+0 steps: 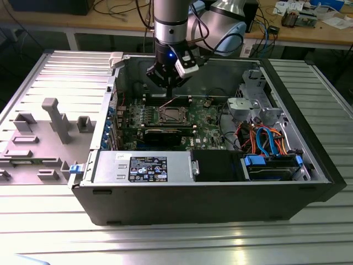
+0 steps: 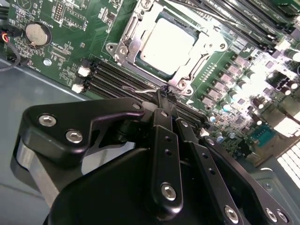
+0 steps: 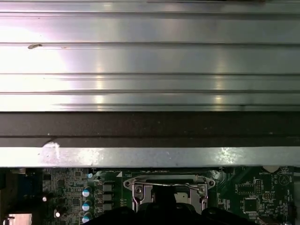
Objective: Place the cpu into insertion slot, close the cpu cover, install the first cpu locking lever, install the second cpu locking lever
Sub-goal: 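Install the first cpu locking lever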
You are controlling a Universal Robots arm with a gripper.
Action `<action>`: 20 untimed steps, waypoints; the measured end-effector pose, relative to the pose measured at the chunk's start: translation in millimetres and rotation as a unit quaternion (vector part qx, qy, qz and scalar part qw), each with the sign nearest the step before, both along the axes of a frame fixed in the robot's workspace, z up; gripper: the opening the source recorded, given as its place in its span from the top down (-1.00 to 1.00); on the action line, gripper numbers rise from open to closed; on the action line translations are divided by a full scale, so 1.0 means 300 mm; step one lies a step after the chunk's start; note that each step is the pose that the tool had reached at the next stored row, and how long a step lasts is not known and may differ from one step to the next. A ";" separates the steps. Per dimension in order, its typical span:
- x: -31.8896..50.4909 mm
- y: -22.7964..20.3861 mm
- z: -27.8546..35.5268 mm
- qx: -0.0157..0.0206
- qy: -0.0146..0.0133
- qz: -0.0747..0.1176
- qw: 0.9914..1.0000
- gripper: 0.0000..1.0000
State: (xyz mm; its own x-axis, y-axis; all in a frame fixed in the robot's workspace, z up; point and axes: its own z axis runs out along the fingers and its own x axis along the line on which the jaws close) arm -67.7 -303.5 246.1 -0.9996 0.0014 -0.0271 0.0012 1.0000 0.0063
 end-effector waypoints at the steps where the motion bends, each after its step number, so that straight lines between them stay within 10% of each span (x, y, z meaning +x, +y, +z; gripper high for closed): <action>1: 0.004 0.001 -0.007 0.000 0.000 0.000 1.000 0.79; 8: 0.011 0.003 -0.022 0.009 0.000 0.006 1.000 0.79; 20: 0.043 0.026 -0.044 0.008 0.000 0.016 1.000 0.79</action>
State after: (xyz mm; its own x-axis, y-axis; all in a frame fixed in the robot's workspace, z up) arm -54.9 -295.8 232.9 -0.9992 -0.0302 -0.0271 -0.0308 0.9993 0.0222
